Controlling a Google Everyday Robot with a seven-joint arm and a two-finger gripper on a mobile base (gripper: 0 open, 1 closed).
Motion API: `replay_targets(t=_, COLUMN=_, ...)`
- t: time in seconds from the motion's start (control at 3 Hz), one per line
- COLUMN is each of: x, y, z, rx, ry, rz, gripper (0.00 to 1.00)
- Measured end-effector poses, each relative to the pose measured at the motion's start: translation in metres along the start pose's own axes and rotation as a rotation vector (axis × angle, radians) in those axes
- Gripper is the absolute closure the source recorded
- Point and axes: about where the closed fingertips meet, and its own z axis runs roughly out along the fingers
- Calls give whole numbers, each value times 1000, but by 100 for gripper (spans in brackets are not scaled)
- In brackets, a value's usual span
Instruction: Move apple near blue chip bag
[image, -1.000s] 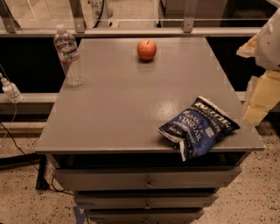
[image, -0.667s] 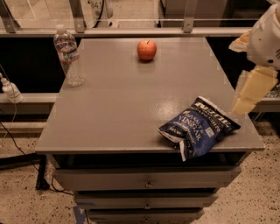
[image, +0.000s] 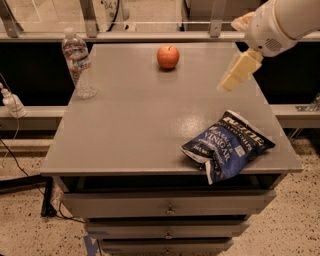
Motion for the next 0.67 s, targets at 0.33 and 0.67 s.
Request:
replay_targets(t=0.33, x=-16, y=-43, z=46, rx=57, ry=-141, rz=38, gripper=0)
replay_targets(t=0.67, x=-17, y=-42, z=45, rx=55, ry=-140, rz=37, gripper=0)
